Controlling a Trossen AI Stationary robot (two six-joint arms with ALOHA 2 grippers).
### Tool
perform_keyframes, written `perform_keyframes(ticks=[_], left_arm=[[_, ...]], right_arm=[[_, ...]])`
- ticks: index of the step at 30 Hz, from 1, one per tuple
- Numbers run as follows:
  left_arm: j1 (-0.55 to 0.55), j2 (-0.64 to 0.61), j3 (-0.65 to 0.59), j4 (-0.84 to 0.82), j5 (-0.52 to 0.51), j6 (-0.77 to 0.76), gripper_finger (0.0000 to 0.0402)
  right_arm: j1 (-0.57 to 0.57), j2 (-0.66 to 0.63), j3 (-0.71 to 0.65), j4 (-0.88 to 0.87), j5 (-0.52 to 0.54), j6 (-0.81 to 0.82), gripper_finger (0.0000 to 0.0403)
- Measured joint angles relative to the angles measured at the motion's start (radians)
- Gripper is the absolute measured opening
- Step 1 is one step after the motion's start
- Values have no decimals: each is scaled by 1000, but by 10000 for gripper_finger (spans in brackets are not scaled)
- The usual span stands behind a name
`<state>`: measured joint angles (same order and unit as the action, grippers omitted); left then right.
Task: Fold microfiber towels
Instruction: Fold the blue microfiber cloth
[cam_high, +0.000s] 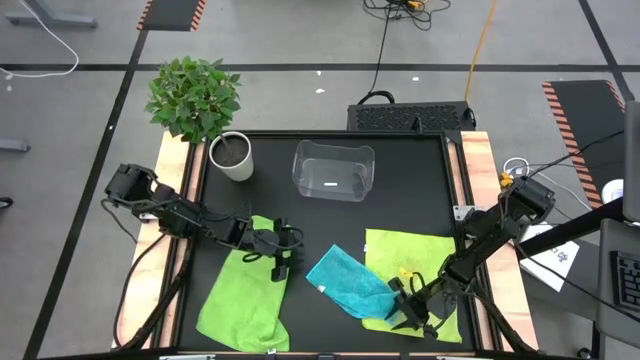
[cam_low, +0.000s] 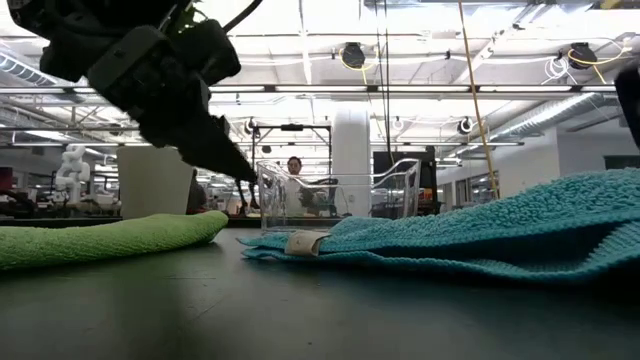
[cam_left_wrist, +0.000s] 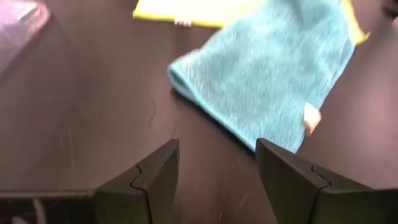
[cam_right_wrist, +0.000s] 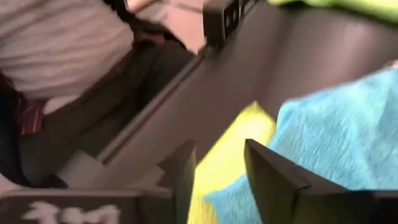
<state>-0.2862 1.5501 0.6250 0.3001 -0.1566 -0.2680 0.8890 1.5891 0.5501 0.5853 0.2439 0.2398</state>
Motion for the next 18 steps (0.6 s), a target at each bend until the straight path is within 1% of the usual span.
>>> perform_keyframes(ticks=[2,5,9,12,14,18], left_arm=[[20,0,0,25,19,-25,214],[53,0,0,44,50,-55,214],[86,0,0,47,68,-56,214],[116,1,0,84,111,-50,214],[134,1,0,120,142,-48,214],[168,69,27,151,216,-46,214]], right_arm=[[-1,-32,0,3,45,-29,167],[-1,-88,0,8,154,-82,195],[-15,-136,0,-71,268,-131,215],[-55,-161,0,-124,303,-129,220],[-89,-164,0,-131,305,-129,221],[-162,-172,0,-159,305,-129,219]])
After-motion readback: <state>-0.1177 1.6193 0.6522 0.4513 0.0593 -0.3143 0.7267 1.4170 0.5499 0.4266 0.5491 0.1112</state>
